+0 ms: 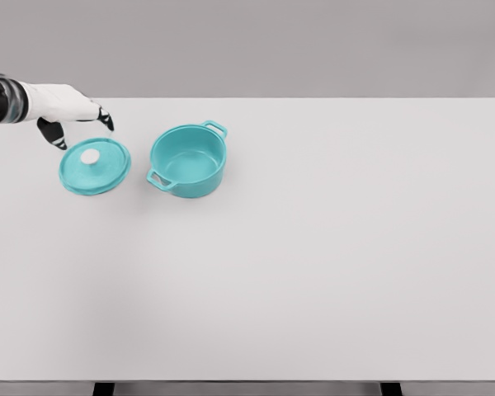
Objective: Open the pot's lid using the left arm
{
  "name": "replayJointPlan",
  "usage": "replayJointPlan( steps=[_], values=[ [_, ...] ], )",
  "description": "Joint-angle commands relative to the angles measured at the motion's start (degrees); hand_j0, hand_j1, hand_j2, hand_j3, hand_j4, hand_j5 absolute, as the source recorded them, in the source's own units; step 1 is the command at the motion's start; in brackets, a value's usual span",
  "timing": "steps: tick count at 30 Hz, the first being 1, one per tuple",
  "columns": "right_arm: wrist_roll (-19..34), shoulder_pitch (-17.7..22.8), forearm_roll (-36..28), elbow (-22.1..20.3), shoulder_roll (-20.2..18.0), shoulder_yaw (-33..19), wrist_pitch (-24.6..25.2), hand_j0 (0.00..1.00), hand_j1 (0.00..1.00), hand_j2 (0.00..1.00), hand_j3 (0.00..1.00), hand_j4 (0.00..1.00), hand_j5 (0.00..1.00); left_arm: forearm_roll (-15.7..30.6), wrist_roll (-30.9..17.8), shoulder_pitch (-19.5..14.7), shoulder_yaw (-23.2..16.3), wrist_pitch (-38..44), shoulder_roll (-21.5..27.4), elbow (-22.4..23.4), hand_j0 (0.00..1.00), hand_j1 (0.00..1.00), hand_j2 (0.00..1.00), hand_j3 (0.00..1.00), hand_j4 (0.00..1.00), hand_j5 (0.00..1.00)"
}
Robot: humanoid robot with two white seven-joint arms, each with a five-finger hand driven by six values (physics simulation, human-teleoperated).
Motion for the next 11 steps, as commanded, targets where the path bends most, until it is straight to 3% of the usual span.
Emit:
replayJointPlan(
  steps=[1, 4, 9, 11],
  values=[
    [0.02, 0.00, -0.01, 0.01, -0.01, 0.01, -0.01, 1.00, 1.00, 1.00, 1.00, 1.00, 1.00, 0.03, 0.02, 0.00, 0.09, 0.08, 0.05, 0.20, 1.00, 1.00, 1.00, 1.00, 1.00, 1.00],
    [0.02, -0.09, -0.01, 0.01, -0.01, 0.01, -0.01, 1.00, 1.00, 1.00, 1.00, 1.00, 1.00, 0.56, 0.02, 0.09, 0.09, 0.16, 1.89, 1.52, 1.00, 1.00, 1.00, 1.00, 1.00, 1.00],
    [0.02, -0.09, -0.01, 0.01, -0.01, 0.01, -0.01, 1.00, 1.00, 1.00, 1.00, 1.00, 1.00, 0.56, 0.02, 2.02, 1.23, -0.01, 1.63, 14.79, 1.00, 1.00, 1.00, 1.00, 1.00, 1.00],
    [-0.07, -0.09, -0.01, 0.01, -0.01, 0.01, -0.01, 1.00, 1.00, 1.00, 1.00, 1.00, 1.00, 0.56, 0.02, 2.02, 1.23, -0.01, 1.54, 15.32, 1.00, 1.00, 1.00, 1.00, 1.00, 1.00]
  ],
)
